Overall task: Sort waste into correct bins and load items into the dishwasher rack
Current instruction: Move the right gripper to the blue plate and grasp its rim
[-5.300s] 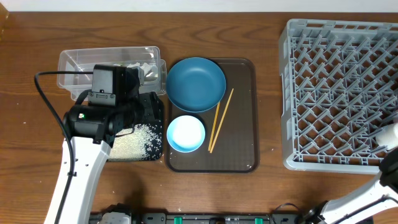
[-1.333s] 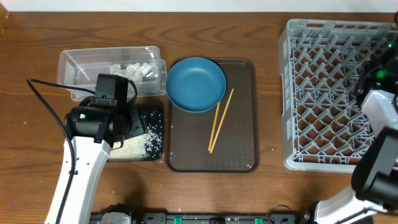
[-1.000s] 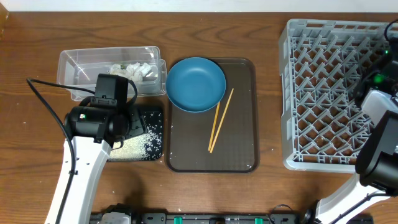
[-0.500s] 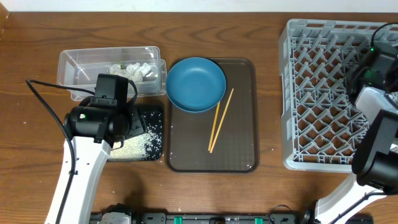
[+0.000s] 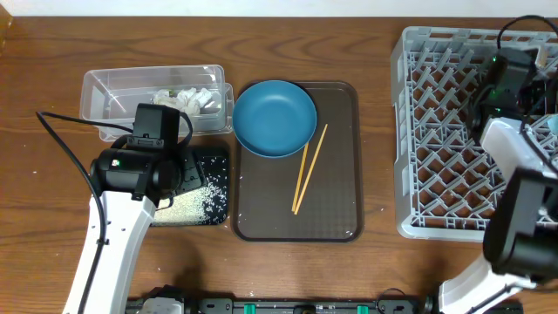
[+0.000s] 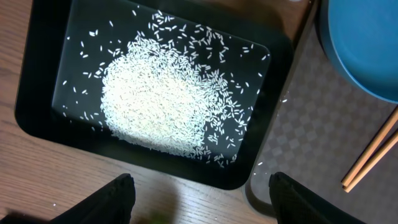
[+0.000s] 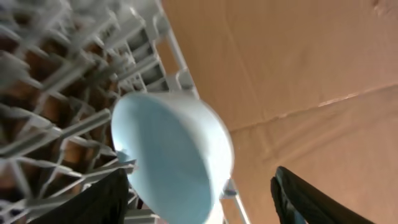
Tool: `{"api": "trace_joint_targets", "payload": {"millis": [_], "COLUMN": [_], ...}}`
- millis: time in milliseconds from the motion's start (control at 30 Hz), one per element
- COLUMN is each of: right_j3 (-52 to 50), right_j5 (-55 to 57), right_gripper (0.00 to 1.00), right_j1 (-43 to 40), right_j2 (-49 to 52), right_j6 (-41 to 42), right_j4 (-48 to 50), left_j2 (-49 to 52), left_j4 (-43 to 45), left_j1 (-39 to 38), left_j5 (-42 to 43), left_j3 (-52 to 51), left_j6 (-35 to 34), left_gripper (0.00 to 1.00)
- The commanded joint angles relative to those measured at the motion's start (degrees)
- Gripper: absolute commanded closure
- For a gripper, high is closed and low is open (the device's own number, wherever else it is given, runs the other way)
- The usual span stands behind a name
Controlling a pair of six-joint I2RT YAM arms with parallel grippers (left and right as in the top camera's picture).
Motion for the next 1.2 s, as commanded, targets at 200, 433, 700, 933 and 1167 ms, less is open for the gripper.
{"api": "trace_joint_targets", "payload": {"millis": [200,433,700,933,1167], "right_j3": [-0.2,-0.2,-0.2,-0.2,-0.2], "right_j5": [-10.7,-41.0,-60.0,-57.9,-57.8], "right_gripper": [0.22,0.36,0.34,0.35,0.40], "right_j1": [6.4,13.8,25.0,34.0,39.0], "right_j2": [-10.0,-13.8,-13.2,-8.5,1.1], "right_j6": [22.2,35.5,49.4,57.9,67.1], "right_j4": [-22.0,-39.1,-43.0,-34.2,-25.2], "left_j2": [0.0,0.0,0.0,0.0,0.0], "left_j4": [-0.2,-0.2,-0.2,-0.2,-0.2], "left_j1": [0.3,0.3,0.3,0.3,0.3], "left_j5": [-0.3,-0.3,-0.3,-0.3,-0.3], "left_j3": [-0.1,-0.1,-0.1,-0.1,-0.1], "left_j6": [-0.3,-0.3,-0.3,-0.3,-0.3], "left_gripper": [0.28,0.28,0.28,0.27,0.27]}}
